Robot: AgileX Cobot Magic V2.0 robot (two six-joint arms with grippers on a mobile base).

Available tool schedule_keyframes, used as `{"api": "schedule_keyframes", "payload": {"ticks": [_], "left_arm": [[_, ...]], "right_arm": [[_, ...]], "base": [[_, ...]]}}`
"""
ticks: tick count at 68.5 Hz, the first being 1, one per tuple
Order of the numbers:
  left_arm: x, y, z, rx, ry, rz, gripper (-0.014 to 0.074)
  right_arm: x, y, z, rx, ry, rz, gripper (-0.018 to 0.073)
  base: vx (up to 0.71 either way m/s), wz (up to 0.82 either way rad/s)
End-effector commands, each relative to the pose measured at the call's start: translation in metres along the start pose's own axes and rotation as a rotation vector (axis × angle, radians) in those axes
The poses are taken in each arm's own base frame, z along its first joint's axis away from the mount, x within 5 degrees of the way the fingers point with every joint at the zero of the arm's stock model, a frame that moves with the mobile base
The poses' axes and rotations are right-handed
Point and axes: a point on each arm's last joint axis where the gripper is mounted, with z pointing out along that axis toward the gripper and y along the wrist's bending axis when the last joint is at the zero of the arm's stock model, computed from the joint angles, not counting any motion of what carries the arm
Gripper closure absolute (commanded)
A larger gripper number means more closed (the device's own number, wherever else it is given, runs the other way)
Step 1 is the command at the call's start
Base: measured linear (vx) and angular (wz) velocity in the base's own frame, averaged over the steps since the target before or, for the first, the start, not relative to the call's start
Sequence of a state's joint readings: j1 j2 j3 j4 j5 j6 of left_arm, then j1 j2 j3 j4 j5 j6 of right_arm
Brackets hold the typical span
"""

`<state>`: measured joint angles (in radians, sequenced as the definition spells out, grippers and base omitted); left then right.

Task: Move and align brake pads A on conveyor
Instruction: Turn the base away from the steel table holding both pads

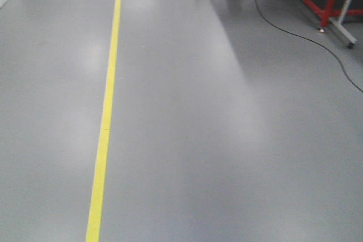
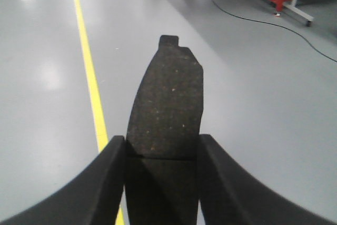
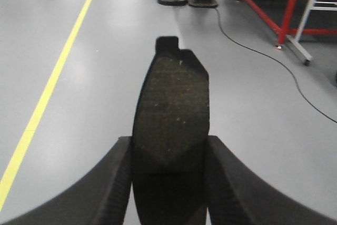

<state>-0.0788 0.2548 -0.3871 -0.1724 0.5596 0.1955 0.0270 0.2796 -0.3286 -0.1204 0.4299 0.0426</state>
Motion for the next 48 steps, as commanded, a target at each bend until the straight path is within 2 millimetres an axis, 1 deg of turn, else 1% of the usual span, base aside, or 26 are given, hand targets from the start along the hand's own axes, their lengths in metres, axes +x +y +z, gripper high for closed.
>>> {"api": "schedule_keyframes", "payload": {"ticks": [1,24,48], "left_arm": [[-0.0173,0.0009,-0.004,-0.008,-0.114,-0.015,0.0503],[-0.0173,0.0009,-0.004,-0.008,-0.114,-0.015,0.0503],[-0.0173,0.0009,-0.004,-0.008,-0.114,-0.015,0.0503]], "right_arm": [[-0.0184,-0.001,-0.0037,0.006,-0.125,-0.019,0.0459],[-0.0184,-0.001,-0.0037,0.006,-0.125,-0.019,0.0459],[-0.0184,-0.001,-0.0037,0.006,-0.124,-0.019,0.0459]], "base": [[0.2,0.41],[0.25,0.29],[0.39,0.1]]}}
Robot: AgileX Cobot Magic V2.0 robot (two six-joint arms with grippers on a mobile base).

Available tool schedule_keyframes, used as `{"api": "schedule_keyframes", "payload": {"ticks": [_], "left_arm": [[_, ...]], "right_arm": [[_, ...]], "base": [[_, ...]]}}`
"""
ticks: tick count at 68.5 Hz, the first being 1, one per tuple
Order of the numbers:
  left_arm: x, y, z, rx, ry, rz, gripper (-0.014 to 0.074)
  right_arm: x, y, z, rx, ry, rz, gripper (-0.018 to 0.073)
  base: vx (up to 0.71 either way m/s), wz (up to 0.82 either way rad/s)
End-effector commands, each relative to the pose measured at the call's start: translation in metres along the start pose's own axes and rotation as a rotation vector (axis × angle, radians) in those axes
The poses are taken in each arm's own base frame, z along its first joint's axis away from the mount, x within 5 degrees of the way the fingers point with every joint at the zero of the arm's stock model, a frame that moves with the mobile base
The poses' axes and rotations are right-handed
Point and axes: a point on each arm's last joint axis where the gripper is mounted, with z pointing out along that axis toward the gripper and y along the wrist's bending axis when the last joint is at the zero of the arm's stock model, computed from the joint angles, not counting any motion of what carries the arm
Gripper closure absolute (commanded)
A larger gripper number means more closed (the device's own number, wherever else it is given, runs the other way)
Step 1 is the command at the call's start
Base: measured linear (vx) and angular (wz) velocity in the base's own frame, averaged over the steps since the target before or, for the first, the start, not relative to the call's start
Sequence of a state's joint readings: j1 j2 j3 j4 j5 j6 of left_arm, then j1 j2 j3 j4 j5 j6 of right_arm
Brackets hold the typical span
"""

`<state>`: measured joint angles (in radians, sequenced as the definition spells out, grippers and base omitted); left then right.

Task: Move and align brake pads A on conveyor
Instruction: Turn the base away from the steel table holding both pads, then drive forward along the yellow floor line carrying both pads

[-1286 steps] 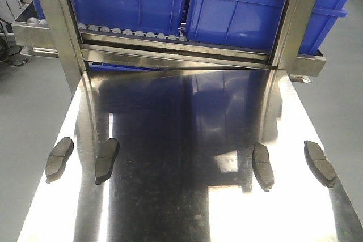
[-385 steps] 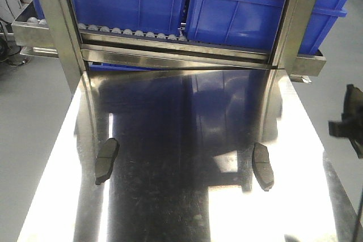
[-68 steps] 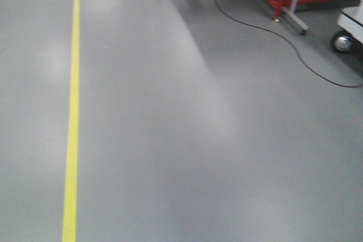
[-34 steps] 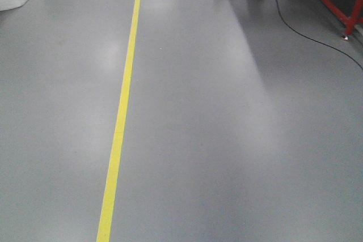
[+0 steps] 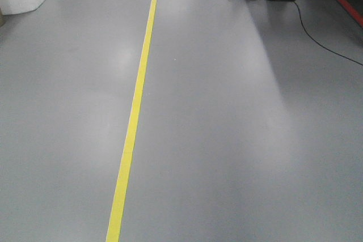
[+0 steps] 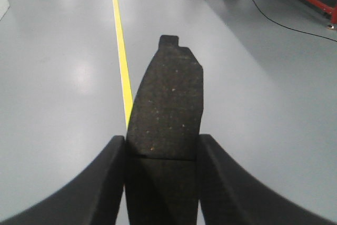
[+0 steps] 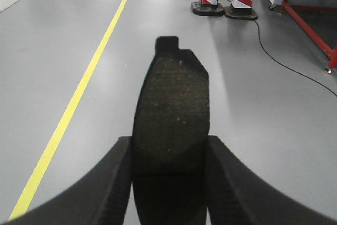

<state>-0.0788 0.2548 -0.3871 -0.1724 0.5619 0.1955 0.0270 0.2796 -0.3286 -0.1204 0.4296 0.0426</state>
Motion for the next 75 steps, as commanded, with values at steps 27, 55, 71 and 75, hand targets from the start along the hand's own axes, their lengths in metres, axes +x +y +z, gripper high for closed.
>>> {"api": "schedule_keyframes", "payload": {"ticks": [27,55,71,75], "left_arm": [[-0.0175,0.0009,-0.004,-0.008,-0.116,-0.015,0.0503],[-0.0175,0.0009,-0.004,-0.008,-0.116,-0.015,0.0503],[-0.0175,0.0009,-0.004,-0.008,-0.116,-0.015,0.0503],[-0.0175,0.0009,-0.004,-0.008,-0.116,-0.015,0.0503]], "right_arm": [[-0.0183,-0.001,-0.0037,0.006,-0.124,-0.019,0.0459],[-0.0183,-0.001,-0.0037,0.006,-0.124,-0.019,0.0459],[-0.0183,-0.001,-0.0037,0.006,-0.124,-0.019,0.0459],[-0.0183,-0.001,-0.0037,0.006,-0.124,-0.019,0.0459]], "base": [[0.48,0.04],[0.48,0.02],[0.49,0.02],[0.5,0.01]]}}
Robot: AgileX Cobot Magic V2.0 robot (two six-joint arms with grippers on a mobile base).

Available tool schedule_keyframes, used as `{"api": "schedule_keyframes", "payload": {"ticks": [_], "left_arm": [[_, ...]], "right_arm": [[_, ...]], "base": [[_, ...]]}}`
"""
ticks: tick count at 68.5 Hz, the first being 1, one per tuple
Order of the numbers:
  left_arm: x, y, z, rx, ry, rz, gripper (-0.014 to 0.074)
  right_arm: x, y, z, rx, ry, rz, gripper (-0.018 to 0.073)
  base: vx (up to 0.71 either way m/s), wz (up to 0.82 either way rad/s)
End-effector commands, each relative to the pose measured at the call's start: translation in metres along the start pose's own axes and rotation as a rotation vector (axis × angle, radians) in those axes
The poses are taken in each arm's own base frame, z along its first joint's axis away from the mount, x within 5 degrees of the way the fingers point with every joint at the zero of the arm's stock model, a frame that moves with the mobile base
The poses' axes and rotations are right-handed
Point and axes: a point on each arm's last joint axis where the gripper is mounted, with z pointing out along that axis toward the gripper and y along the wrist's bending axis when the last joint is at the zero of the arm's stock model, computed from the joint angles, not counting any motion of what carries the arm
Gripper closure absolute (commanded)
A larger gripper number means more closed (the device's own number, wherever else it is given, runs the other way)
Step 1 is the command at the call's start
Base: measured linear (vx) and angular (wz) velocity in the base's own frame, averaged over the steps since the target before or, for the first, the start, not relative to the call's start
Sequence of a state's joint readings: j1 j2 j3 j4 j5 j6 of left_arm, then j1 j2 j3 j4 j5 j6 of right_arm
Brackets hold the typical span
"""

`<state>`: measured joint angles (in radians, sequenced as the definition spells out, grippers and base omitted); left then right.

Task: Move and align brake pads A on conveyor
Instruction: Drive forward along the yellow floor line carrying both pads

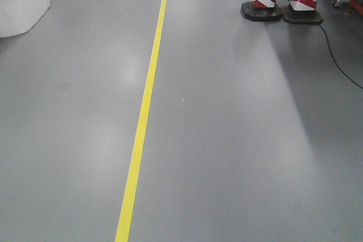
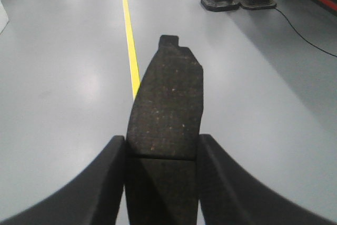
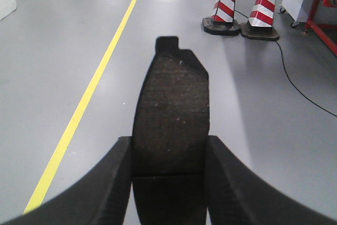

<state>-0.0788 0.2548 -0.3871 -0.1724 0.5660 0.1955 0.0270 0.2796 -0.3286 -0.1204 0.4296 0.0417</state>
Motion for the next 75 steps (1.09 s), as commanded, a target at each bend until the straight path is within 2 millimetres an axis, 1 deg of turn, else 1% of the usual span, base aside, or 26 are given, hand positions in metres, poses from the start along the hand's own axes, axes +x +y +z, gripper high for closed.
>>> {"api": "schedule_keyframes", "payload": {"ticks": [1,75], "left_arm": [[-0.0178,0.001,-0.0041,-0.009,-0.12,-0.015,0.0503],[-0.0178,0.001,-0.0041,-0.009,-0.12,-0.015,0.0503]], "right_arm": [[-0.0183,-0.001,-0.0037,0.006,-0.124,-0.018,0.0459],[-0.0183,-0.001,-0.0037,0.006,-0.124,-0.018,0.0459]], "base": [[0.5,0.02],[0.51,0.01]]}}
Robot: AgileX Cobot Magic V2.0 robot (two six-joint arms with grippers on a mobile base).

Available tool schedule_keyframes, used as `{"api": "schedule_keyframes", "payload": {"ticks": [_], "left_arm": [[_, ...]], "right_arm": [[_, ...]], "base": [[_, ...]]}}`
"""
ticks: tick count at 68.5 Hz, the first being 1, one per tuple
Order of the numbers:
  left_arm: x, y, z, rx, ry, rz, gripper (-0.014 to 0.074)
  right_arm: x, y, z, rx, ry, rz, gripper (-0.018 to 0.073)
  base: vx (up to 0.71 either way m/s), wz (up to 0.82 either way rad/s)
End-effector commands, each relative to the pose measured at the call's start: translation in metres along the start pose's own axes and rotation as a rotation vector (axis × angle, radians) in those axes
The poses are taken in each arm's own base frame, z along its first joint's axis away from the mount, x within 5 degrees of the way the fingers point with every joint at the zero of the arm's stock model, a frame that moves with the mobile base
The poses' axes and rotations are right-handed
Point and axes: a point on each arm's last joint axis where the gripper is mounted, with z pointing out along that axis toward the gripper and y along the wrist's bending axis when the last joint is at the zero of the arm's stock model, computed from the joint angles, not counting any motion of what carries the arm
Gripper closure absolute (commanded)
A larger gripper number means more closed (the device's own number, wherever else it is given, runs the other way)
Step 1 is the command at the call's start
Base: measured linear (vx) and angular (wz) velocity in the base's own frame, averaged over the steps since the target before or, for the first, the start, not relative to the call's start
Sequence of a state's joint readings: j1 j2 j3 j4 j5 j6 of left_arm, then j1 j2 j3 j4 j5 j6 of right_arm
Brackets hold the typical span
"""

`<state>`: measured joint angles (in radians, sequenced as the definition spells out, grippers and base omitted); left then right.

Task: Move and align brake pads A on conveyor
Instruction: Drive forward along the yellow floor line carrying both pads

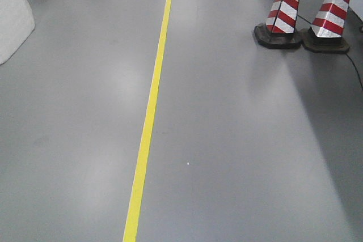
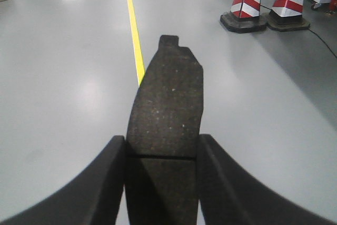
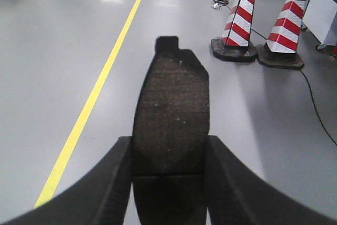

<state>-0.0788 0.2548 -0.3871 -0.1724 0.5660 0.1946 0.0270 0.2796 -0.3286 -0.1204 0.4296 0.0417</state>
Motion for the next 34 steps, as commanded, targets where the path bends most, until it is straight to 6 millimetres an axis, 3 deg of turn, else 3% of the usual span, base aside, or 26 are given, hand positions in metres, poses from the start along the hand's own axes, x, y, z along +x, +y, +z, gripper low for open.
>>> {"api": "schedule_keyframes", "payload": {"ticks": [1,34], "left_arm": [[-0.0178,0.001,-0.0041,-0.009,-0.12,-0.014,0.0503],[-0.0178,0.001,-0.0041,-0.009,-0.12,-0.014,0.0503]], "right_arm": [[-0.0183,-0.001,-0.0037,0.006,-0.124,-0.018,0.0459],[-0.0183,-0.001,-0.0037,0.006,-0.124,-0.018,0.0459]], "base": [[0.51,-0.01],[0.52,-0.01]]}}
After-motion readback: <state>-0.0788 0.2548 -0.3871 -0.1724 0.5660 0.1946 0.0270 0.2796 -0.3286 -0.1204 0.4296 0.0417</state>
